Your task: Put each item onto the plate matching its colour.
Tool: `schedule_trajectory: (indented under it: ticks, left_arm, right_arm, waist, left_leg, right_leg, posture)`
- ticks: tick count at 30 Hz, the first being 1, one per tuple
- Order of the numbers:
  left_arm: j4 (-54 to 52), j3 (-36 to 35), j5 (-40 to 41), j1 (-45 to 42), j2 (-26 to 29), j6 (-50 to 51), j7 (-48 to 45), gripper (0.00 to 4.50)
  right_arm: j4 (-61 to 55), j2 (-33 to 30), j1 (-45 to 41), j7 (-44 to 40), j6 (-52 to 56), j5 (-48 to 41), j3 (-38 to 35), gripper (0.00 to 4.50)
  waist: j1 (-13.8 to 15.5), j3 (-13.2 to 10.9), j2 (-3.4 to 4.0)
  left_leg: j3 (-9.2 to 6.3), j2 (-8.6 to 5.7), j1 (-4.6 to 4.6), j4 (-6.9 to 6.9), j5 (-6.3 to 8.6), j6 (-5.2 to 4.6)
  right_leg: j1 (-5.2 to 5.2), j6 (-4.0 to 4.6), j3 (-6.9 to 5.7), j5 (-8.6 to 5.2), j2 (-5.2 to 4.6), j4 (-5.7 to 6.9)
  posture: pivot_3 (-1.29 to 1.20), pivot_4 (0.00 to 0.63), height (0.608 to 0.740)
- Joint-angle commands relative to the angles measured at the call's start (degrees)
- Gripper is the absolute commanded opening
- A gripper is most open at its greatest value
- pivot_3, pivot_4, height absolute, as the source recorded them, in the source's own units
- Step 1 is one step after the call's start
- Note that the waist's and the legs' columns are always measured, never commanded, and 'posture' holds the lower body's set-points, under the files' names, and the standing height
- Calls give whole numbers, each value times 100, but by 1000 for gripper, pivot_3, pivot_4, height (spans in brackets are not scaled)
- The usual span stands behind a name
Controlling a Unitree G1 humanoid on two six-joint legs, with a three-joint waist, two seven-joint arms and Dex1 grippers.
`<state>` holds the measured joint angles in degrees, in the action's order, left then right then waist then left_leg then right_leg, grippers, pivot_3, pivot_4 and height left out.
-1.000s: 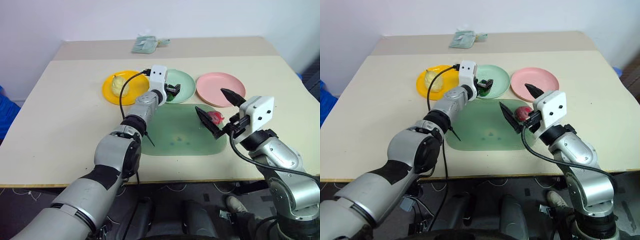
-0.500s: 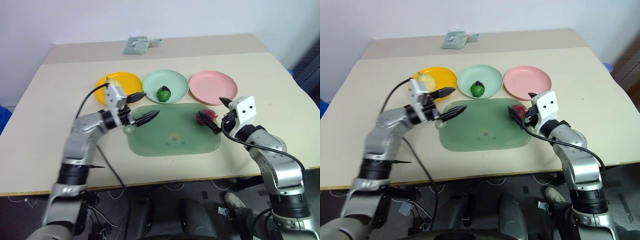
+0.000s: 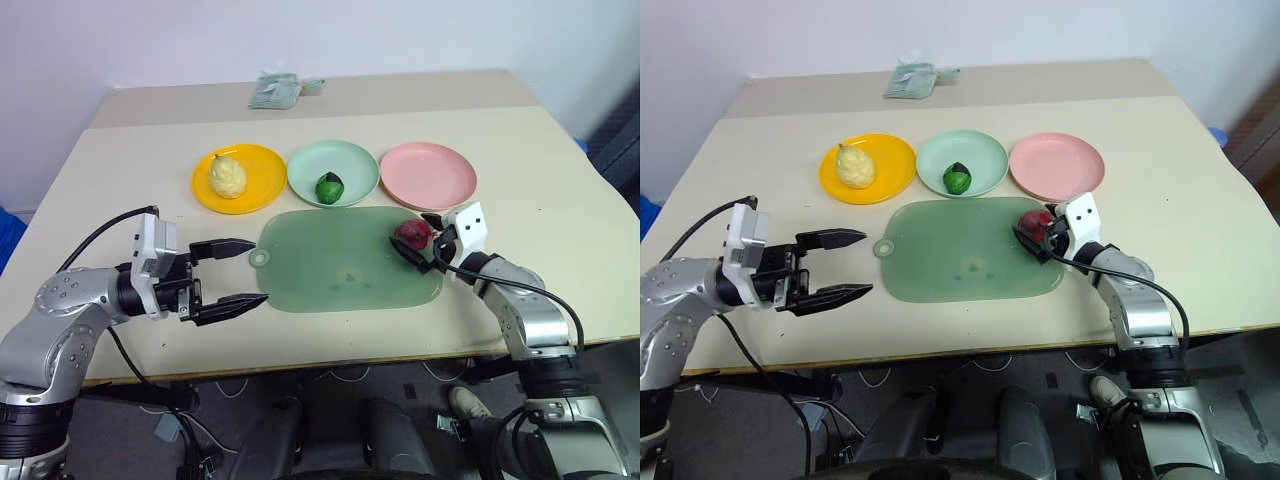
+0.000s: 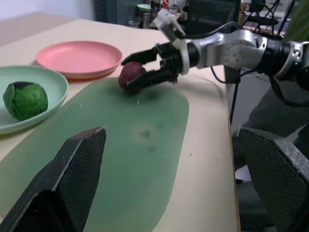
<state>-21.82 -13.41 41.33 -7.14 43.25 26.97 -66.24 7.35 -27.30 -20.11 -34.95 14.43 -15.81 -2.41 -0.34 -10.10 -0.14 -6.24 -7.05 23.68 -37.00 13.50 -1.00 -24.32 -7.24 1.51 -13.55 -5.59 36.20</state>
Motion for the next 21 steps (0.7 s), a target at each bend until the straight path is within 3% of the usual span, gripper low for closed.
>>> schedule_trajectory:
  ticks: [1,4,7,10,15,19,21]
  left_arm:
    - [-277,-136,125,11,32,-52,108,4458]
    - [-361,-119,140,59,19,-52,197,4458]
    - [-405,-95,126,99,-18,-77,303,4500]
    - [-442,-88,114,129,-73,-98,433,4500]
    - [-569,-76,97,227,-188,-109,705,4500]
    - [-766,-27,60,307,-443,-44,1253,4500]
    - [-968,51,9,303,-621,55,1718,4500]
  right_arm:
    - [88,41,-219,-62,-122,38,-42,4500]
    - [152,60,-256,-83,-112,34,-41,4500]
    - [87,93,-246,-67,-71,26,-43,3617]
    - [38,110,-264,-62,-26,35,-52,2285]
    - [133,120,-405,-93,-21,62,-72,2173]
    - [754,152,-1074,-186,-245,35,-195,2173]
    - [1685,152,-1747,53,-627,280,-237,2173]
  waist:
    - [-18,0,0]
    - [-35,0,0]
    - [-32,0,0]
    - [-26,0,0]
    - [-29,0,0]
    - [-40,-2,3]
    - [-42,-2,3]
  left_leg:
    - [1,0,0,1,0,0]
    - [1,1,0,10,0,1]
    - [1,1,0,13,-2,3]
    - [1,1,0,12,-1,1]
    - [2,1,0,12,0,1]
    - [5,1,0,11,0,1]
    - [4,2,0,12,-1,2]
  right_leg:
    - [0,0,0,0,0,0]
    - [-1,1,1,0,1,1]
    - [-3,3,1,-2,0,0]
    - [-1,3,1,-2,1,0]
    - [-1,3,1,-2,0,0]
    - [-1,4,3,-1,0,0]
    - [-2,4,3,-1,0,0]
  posture:
    - [0,150,740]
    - [0,150,740]
    - [0,150,740]
    - [0,150,740]
    - [0,150,740]
    - [0,150,740]
    - [0,150,740]
